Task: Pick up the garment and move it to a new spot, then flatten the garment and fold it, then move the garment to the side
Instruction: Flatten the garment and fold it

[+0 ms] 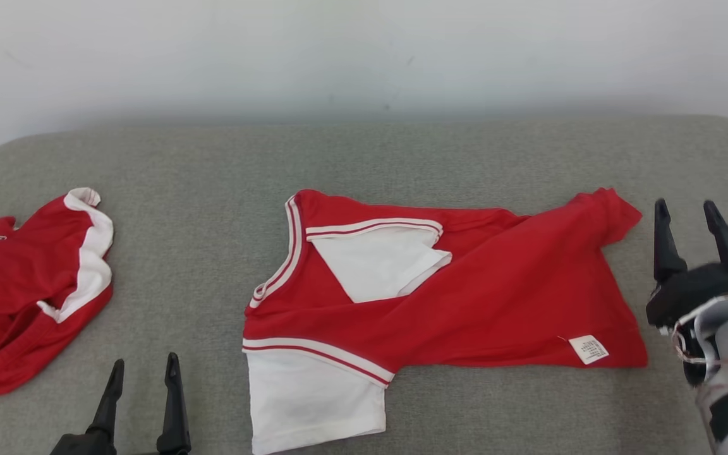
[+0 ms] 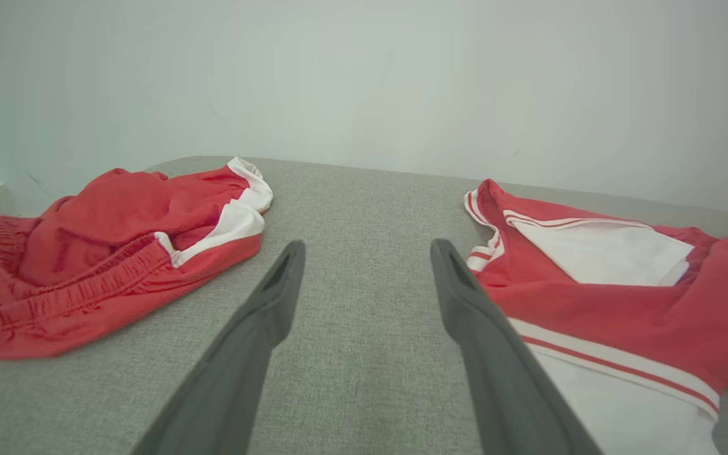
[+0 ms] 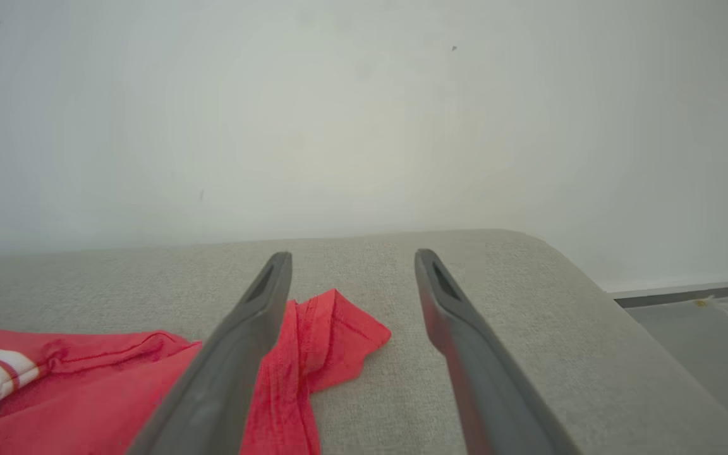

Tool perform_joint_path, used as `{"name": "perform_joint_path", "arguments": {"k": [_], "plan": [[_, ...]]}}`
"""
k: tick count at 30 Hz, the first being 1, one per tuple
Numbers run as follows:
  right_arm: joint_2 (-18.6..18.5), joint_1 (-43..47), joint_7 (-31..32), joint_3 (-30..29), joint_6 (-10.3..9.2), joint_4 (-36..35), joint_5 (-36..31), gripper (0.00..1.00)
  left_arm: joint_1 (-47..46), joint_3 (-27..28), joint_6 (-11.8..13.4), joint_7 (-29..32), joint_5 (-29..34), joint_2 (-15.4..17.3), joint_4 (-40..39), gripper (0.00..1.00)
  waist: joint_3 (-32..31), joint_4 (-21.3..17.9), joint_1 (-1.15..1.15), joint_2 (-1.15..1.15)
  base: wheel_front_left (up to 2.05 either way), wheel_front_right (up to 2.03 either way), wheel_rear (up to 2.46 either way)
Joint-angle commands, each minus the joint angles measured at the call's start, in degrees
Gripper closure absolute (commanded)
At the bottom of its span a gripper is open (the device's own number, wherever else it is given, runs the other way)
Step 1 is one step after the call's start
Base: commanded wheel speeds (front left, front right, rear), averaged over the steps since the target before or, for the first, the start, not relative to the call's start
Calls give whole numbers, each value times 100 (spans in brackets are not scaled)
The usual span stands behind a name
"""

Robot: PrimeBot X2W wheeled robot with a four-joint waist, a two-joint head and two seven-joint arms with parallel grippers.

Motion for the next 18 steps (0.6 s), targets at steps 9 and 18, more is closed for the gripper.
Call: {"name": "perform_joint_path", "arguments": {"k": [9,18], "plan": [[474,1471,-3,-378,-13,-1957,64,0,130,113,-33,-19,53,-6,-32,0,-140,-265,0,0,0,0,0],[932,2712,-4,-424,-13,-3132,-83,0,215,138,-66,-19,91,-5,6,0,-309,-315,0,0,0,0,0]]}}
